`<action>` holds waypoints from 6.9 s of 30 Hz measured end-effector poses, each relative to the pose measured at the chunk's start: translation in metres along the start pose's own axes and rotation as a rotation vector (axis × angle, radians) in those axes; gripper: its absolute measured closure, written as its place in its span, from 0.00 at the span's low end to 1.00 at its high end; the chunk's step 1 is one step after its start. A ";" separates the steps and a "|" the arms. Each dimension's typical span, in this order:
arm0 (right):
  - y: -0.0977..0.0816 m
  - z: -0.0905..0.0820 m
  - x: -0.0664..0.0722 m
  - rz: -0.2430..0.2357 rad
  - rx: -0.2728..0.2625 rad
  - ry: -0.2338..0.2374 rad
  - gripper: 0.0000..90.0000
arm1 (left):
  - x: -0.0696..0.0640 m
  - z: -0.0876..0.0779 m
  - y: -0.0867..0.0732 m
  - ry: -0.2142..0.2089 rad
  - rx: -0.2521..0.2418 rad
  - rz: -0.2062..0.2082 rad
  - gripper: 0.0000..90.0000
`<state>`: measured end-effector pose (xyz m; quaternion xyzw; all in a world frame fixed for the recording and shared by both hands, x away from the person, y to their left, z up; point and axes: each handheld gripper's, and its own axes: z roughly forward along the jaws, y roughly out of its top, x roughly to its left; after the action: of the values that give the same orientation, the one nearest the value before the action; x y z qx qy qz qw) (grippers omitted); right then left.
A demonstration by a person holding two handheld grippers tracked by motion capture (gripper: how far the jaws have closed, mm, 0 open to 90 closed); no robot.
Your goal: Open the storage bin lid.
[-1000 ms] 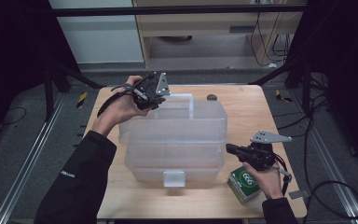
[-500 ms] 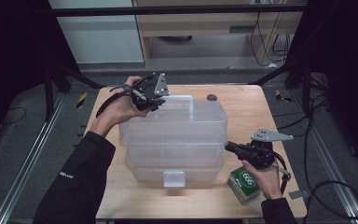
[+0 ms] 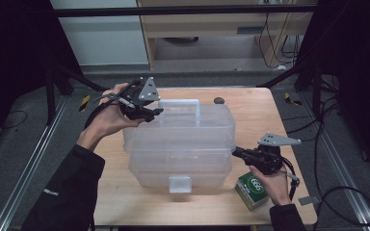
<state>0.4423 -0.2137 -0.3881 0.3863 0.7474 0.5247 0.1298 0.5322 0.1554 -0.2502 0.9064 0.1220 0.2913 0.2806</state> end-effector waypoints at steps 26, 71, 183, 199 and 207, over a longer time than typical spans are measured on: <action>0.000 0.001 0.001 -0.002 0.010 -0.007 1.00 | -0.001 -0.050 -0.088 0.153 -0.275 -0.409 0.78; -0.002 0.002 0.000 0.005 0.007 0.002 1.00 | -0.091 -0.018 -0.189 -0.005 -0.318 -0.627 1.00; 0.003 0.023 -0.008 -0.011 0.175 -0.129 0.81 | -0.071 -0.003 -0.162 0.148 -0.373 -0.594 0.71; -0.003 0.038 -0.009 0.019 0.254 -0.117 0.87 | -0.068 -0.004 -0.161 0.149 -0.362 -0.607 0.72; -0.003 0.038 -0.011 0.024 0.247 -0.107 0.87 | -0.060 -0.005 -0.155 0.155 -0.370 -0.622 0.73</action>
<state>0.4713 -0.1958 -0.4094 0.4354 0.7938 0.4090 0.1146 0.4724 0.2606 -0.3647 0.7353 0.3577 0.2769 0.5047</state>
